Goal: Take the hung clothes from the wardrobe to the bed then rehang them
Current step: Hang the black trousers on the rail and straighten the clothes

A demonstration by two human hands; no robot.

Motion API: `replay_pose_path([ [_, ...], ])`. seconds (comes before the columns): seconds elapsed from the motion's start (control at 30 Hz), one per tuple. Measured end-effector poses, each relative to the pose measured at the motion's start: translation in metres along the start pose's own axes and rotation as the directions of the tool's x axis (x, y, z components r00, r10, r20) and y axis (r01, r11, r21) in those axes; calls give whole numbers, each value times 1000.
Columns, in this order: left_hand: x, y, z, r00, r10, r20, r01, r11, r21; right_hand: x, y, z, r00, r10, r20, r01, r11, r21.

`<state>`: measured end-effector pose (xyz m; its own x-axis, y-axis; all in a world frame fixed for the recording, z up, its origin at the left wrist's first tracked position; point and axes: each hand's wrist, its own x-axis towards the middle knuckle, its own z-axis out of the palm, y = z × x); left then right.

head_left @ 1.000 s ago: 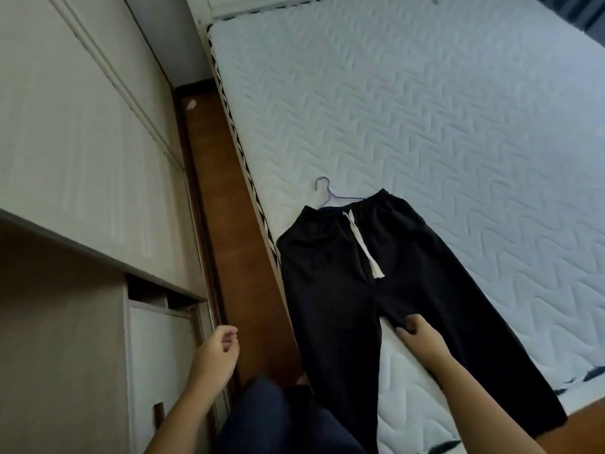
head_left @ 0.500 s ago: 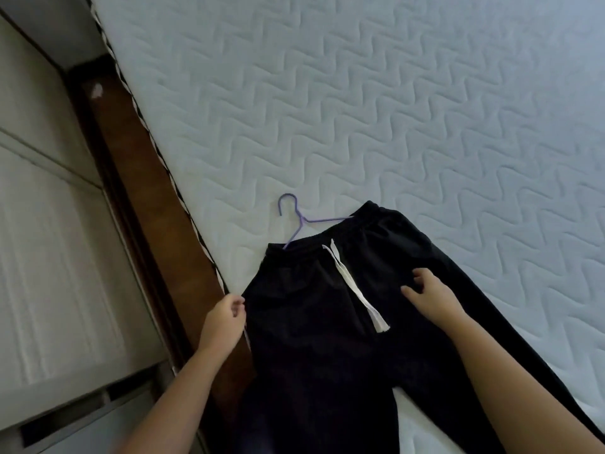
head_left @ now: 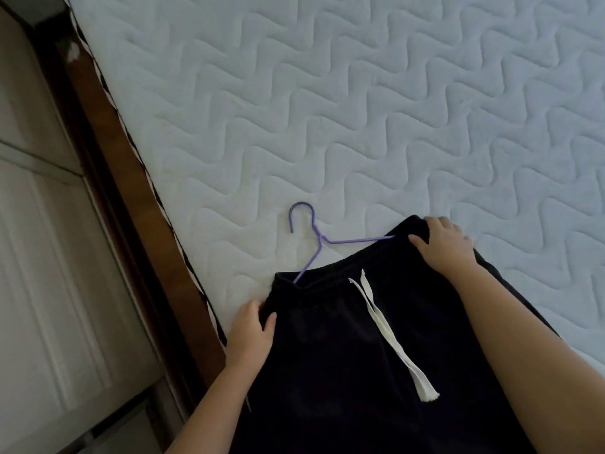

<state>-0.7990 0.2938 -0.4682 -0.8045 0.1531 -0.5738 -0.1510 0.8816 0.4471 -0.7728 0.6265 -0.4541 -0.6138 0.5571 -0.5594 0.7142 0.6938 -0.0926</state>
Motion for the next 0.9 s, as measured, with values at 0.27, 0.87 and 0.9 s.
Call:
replay_pose_path([
  [0.27,9,-2,-4,990,-65,127,58,997,60,-8,17,-2,999,15,-42,-17,998,-52],
  [0.87,-155,34,-47,978,163,129,-174,981,85,-256,130,-7,995,45,-88,-37,994,99],
  [0.9,-170,38,-50,974,190,123,-202,975,93,-274,136,-9,994,15,-108,-4,994,105],
])
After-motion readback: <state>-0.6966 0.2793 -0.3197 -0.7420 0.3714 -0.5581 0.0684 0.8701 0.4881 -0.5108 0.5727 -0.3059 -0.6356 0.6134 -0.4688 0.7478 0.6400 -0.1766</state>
